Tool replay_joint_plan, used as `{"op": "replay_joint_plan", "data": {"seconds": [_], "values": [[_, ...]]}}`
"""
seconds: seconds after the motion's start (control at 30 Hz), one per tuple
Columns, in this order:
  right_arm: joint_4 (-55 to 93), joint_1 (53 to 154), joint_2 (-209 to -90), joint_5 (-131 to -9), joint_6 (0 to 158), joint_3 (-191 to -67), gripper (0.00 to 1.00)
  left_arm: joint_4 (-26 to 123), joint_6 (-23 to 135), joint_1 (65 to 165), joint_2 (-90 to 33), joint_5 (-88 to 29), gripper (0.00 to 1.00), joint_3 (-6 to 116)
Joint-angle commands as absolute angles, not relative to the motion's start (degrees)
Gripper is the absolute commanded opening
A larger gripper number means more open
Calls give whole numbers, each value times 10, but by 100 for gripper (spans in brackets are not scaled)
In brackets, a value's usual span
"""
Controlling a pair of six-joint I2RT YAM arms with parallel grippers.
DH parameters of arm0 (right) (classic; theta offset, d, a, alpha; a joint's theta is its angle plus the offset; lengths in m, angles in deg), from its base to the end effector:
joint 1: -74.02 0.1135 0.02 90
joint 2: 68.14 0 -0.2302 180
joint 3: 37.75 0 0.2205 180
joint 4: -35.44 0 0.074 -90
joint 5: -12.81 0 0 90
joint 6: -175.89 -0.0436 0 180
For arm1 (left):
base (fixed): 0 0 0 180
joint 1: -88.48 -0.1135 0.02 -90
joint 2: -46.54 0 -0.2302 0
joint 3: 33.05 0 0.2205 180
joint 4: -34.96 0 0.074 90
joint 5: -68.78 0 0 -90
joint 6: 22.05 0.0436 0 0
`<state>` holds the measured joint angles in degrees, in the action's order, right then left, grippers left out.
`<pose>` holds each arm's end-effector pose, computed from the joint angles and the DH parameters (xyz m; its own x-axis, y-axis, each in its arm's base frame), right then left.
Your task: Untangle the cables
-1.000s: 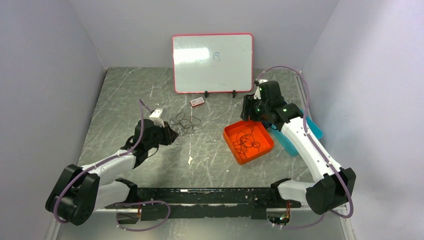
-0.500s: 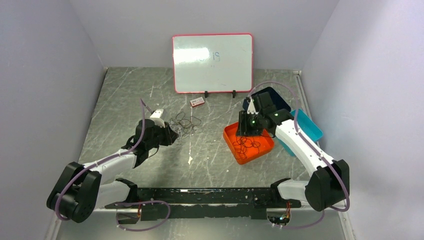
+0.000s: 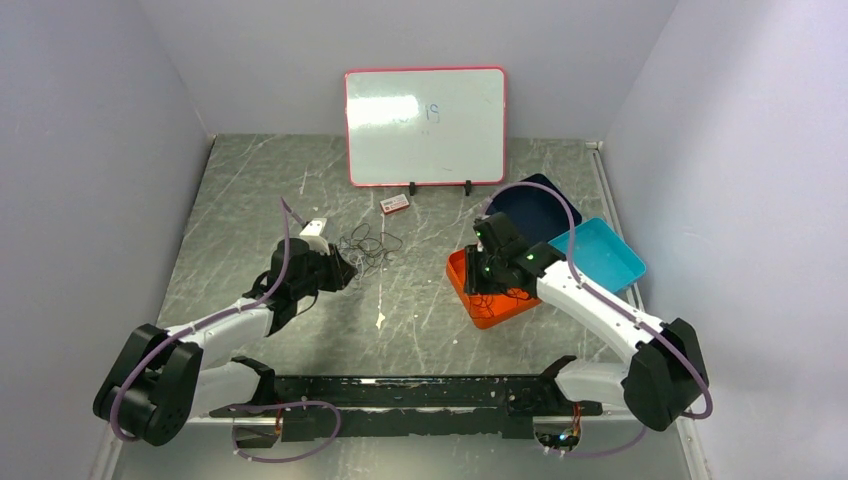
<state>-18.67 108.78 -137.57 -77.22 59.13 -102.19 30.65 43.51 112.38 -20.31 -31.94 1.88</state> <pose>0.1801 0.1249 0.2089 -0.8861 -0.0668 -0.4587 -0.1915 0.9540 0.2308 0.1980 -0.0966 0.1544 -0.6128 -0.1731 -0.7711 0.3243 0.8347 -0.4451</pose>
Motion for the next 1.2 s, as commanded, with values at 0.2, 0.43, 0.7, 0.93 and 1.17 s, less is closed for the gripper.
{"op": "replay_joint_plan", "data": {"seconds": [0.2,0.43,0.7,0.93,1.17], "values": [[-165,1102,-1404,-762,587,-1010,34,289,430,1126,-199,-326,23,29],[-175,1102,-1417,-785,592,-1014,26,294,432,1126,-196,-324,23,30],[-174,1102,-1418,-809,593,-1020,6,299,432,1126,-186,-318,23,24],[-166,1102,-1428,-918,605,-1042,0,298,431,1126,-185,-317,23,23],[-81,1087,-1483,-997,618,-1028,0,302,432,1126,-181,-313,23,24]]}}
